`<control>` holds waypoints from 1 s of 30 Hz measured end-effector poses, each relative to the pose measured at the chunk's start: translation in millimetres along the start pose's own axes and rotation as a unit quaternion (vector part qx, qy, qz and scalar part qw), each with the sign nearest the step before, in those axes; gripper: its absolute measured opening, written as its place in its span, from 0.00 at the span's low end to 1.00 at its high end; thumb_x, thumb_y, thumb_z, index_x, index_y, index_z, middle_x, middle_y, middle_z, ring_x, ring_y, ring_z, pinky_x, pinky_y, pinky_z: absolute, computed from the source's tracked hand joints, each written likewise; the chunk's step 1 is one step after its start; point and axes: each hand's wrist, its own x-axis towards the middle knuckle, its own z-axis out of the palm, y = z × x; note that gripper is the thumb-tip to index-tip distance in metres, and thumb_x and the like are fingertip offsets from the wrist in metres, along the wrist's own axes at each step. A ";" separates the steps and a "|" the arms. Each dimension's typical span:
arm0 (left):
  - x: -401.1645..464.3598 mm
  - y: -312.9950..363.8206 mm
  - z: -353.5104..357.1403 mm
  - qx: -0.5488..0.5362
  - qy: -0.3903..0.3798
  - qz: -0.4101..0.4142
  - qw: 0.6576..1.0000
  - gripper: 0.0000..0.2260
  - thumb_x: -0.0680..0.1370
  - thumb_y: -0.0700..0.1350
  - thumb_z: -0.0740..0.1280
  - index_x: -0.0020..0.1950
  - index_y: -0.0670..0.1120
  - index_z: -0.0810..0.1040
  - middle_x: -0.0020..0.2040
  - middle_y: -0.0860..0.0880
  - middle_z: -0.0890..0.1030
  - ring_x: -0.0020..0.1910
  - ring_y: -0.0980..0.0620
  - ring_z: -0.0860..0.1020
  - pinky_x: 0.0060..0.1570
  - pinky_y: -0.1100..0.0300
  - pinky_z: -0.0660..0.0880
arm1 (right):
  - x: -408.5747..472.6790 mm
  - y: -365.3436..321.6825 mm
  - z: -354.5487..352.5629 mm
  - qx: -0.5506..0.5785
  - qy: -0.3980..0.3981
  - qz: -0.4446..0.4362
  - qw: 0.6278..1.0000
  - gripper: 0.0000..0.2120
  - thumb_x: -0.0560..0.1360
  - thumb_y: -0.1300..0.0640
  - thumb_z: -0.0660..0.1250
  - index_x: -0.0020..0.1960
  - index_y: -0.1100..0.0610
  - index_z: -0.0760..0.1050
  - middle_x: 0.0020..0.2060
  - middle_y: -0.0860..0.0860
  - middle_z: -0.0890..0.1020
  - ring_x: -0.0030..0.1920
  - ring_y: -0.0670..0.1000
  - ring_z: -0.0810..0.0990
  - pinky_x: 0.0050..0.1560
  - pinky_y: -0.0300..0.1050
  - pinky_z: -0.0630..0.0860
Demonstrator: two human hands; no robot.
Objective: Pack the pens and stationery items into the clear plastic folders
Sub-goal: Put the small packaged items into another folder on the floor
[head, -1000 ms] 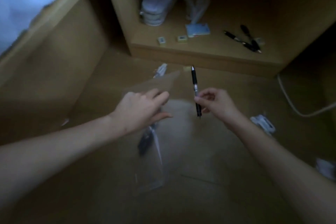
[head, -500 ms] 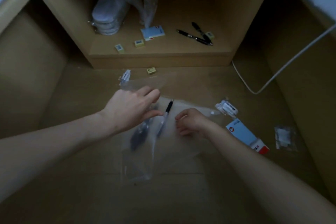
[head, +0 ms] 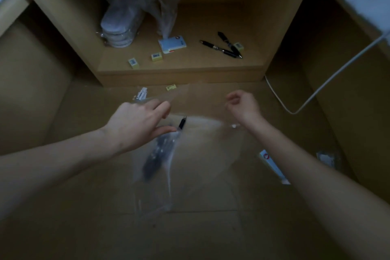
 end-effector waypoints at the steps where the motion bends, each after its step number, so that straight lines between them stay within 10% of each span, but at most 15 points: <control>1: 5.5 -0.3 -0.8 0.012 -0.003 -0.009 1.000 0.27 0.76 0.68 0.46 0.47 0.47 0.71 0.41 0.49 0.79 0.25 0.51 0.72 0.20 0.67 0.58 | 6.3 -2.1 -4.7 -0.025 0.016 -0.011 0.999 0.11 0.75 0.66 0.65 0.58 0.61 0.75 0.45 0.54 0.78 0.49 0.52 0.77 0.44 0.37 0.71; 9: 47.9 -0.7 2.6 0.065 -0.087 -0.065 0.992 0.23 0.77 0.66 0.49 0.58 0.50 0.66 0.56 0.51 0.75 0.45 0.50 0.79 0.32 0.59 0.68 | 64.8 -22.5 -28.1 -0.135 0.085 -0.079 0.984 0.20 0.77 0.62 0.65 0.68 0.60 0.69 0.63 0.57 0.76 0.63 0.56 0.74 0.61 0.43 0.69; 16: 49.0 -9.0 14.6 -0.005 0.004 -0.086 0.996 0.23 0.74 0.65 0.51 0.50 0.48 0.71 0.46 0.50 0.79 0.30 0.49 0.77 0.22 0.65 0.55 | 118.6 -42.5 -12.7 -0.271 0.052 -0.158 0.948 0.26 0.78 0.64 0.62 0.74 0.60 0.58 0.70 0.60 0.67 0.69 0.59 0.67 0.67 0.49 0.65; 25: 35.3 -17.4 19.1 -0.086 0.042 -0.101 0.990 0.19 0.76 0.64 0.54 0.46 0.49 0.70 0.40 0.50 0.78 0.27 0.53 0.75 0.20 0.71 0.53 | 166.6 -63.1 11.0 -0.475 0.076 -0.176 0.859 0.17 0.76 0.72 0.57 0.64 0.66 0.70 0.62 0.64 0.73 0.59 0.62 0.75 0.51 0.52 0.73; 30: 32.4 -21.9 11.4 -0.082 0.027 -0.085 0.993 0.17 0.75 0.62 0.58 0.45 0.47 0.71 0.41 0.49 0.78 0.26 0.53 0.73 0.19 0.69 0.53 | 162.6 -75.8 16.2 -0.415 0.051 -0.077 0.905 0.13 0.77 0.69 0.58 0.61 0.67 0.72 0.57 0.63 0.76 0.59 0.61 0.76 0.49 0.48 0.74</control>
